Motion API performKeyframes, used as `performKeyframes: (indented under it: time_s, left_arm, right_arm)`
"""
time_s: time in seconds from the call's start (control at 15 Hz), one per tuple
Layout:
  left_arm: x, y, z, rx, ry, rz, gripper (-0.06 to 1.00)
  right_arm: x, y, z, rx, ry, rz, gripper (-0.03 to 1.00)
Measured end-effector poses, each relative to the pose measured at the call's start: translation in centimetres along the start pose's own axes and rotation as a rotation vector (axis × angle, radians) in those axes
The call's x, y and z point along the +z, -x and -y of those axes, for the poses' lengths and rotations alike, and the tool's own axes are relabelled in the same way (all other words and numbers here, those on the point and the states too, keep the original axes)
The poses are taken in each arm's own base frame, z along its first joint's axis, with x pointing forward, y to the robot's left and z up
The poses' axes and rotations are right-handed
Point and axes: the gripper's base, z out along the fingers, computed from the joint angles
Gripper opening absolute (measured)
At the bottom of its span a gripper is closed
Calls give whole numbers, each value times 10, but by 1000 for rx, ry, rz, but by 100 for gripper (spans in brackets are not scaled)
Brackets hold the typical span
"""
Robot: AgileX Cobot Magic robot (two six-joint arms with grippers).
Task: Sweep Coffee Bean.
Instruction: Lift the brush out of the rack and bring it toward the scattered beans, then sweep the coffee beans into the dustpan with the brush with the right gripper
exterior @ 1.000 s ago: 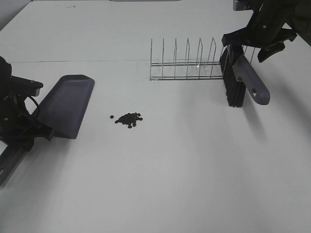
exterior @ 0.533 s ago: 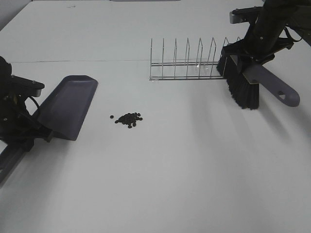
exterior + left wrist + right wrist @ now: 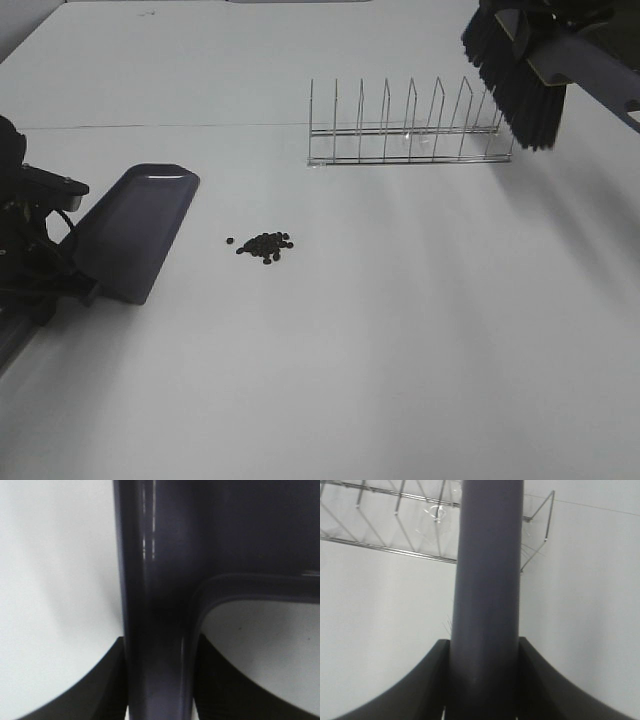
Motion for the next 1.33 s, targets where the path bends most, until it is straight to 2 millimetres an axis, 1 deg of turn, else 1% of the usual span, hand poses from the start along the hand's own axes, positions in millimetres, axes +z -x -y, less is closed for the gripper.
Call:
performKeyframes:
  time_s: [0.07,0.13,0.27,0.33,0.4,0.47,0.53,0.6,0.67,0.73,0.87,1.0,1.13,1.2,1.33]
  left_arm:
    - [-1,-1,3,11,22,-7,33]
    - [-2,-1,7,39,53,-16,33]
    - [-6,-2,20,85,103,-15,33]
    - [-7,-2,24,97,112,-15,33]
    - [-9,-3,32,114,122,-8,33]
    - [-12,-4,47,140,124,6,33]
    - [-12,-4,50,147,123,10,33]
    - [-12,-4,51,145,121,9,33]
    - [-11,-4,52,144,121,7,33]
    - [-9,-4,52,144,120,3,33]
    - [-2,-3,53,151,132,-25,33]
    - [2,-3,53,162,150,-51,33]
    - [5,-2,54,183,173,-68,33]
    - [5,-2,54,184,173,-69,33]
    - [5,-2,54,194,173,-70,33]
  right_arm:
    - [-6,-7,-17,-34,5,-9,36]
    - [-5,-14,-36,-74,0,-29,36]
    - [8,-33,-67,-135,-22,-83,36]
    - [11,-38,-74,-144,-23,-96,36]
    - [16,-46,-85,-158,-26,-113,36]
    - [27,-55,-106,-196,-23,-142,36]
    - [35,-59,-114,-218,-29,-161,36]
    - [44,-63,-123,-236,-41,-181,36]
    - [48,-65,-128,-251,-52,-187,36]
    - [53,-70,-140,-282,-78,-191,36]
    - [65,-81,-158,-371,-163,-219,36]
    - [78,-91,-175,-441,-212,-261,36]
    - [92,-93,-202,-453,-167,-269,36]
    - [95,-92,-213,-443,-114,-269,36]
    - [110,-91,-233,-381,15,-284,36]
